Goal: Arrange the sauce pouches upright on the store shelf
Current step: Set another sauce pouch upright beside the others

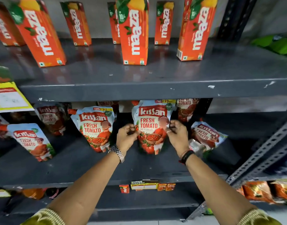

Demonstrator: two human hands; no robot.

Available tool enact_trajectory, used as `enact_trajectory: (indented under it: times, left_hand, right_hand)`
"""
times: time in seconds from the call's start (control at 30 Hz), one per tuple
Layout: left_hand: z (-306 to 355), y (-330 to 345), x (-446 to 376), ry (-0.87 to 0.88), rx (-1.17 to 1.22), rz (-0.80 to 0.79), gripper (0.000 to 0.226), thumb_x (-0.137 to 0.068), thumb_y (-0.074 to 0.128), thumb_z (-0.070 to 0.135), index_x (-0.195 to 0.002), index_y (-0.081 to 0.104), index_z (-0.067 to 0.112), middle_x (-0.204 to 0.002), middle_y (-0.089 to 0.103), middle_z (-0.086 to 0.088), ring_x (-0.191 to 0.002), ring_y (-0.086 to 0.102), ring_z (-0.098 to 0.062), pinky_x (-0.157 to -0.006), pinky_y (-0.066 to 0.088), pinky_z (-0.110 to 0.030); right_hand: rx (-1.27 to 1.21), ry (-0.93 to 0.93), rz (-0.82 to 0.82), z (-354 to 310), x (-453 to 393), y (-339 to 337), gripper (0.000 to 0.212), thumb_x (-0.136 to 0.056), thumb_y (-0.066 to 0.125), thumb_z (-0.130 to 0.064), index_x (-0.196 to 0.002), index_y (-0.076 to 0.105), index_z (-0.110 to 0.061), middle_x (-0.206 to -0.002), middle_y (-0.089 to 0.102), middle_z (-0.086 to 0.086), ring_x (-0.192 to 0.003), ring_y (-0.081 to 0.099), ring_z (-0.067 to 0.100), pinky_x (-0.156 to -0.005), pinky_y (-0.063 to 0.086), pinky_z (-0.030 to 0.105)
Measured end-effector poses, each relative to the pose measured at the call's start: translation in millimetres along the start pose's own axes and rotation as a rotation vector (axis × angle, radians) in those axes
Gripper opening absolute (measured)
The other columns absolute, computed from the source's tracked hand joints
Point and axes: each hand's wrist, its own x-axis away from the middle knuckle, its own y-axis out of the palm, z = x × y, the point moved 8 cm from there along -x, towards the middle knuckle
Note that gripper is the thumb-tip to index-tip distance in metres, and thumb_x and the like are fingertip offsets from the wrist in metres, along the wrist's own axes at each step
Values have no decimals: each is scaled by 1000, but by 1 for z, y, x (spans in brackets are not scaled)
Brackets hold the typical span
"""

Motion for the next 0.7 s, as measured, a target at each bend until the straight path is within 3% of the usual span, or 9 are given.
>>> enact_trajectory:
  times: [0.07, 0.2, 0.3, 0.37, 0.43, 0.53, 0.6, 0.7]
  left_hand:
    - [5, -6, -6, 40, -30, 59, 27, -73, 70, 7, -72, 53, 27, -78, 58, 3, -91, 61, -24, -87, 54, -45]
    - [-10, -12, -16, 21, -78, 71, 25, -72, 71, 9, -70, 53, 26, -79, 59, -1, -92, 61, -29, -89, 51, -54]
    - [-25, -14, -15, -46, -68, 45, 22, -70, 74, 12, -75, 56, 24, -85, 60, 0, -99, 61, -28, -89, 53, -49]
    - [-34, -16, -12, -113, -48, 30, 21, -73, 73, 17, -87, 58, 15, -91, 61, -5, -98, 62, -27, -77, 58, -36]
    - [-49, -9, -1, -281, -21, -40, 25, -80, 66, 20, -99, 56, 6, -89, 61, -8, -82, 66, -24, -57, 59, -24]
    - [-68, 19, 24, -516, -58, -267, 13, -86, 57, 17, -84, 55, 4, -66, 66, -6, -43, 65, -12, -44, 56, -25]
    - [-73, 47, 35, -559, -95, -423, 11, -88, 55, 15, -81, 56, 8, -61, 69, -2, -42, 65, -10, -48, 57, -26]
    - [-66, 98, 39, -490, -133, -532, 13, -90, 51, 19, -96, 59, 10, -81, 64, -1, -60, 65, -10, -59, 57, -26]
  right_hand:
    - [-36, -16, -2, -8, -6, 4, 13, -79, 64, -7, -87, 60, -15, -83, 64, 3, -84, 65, 24, -82, 55, 41]
    - [-69, 30, -52, -1, -10, 19, 17, -78, 65, -2, -91, 61, -11, -87, 65, 4, -85, 63, 19, -85, 55, 38]
    - [-91, 53, -99, 10, -6, 25, 18, -77, 66, -1, -90, 59, -12, -88, 64, 5, -85, 61, 17, -84, 54, 34]
    - [-125, 54, -114, 16, -3, 21, 22, -78, 66, -1, -98, 61, -8, -93, 64, 5, -87, 61, 16, -82, 53, 24]
    - [-163, 44, -62, 21, 0, 3, 27, -80, 63, 0, -107, 61, -5, -98, 65, 4, -86, 61, 11, -77, 51, 9]
    - [-187, 18, 143, 35, 9, -51, 29, -82, 56, 6, -110, 59, -3, -104, 63, 4, -90, 60, 7, -78, 46, 1]
    - [-160, 46, 323, 55, 12, -93, 32, -79, 57, 7, -109, 59, -2, -108, 62, 4, -97, 60, 15, -84, 45, 6]
    - [-12, 243, 441, 97, 4, -137, 39, -76, 56, -8, -115, 54, -3, -120, 60, 14, -112, 57, 30, -99, 46, 34]
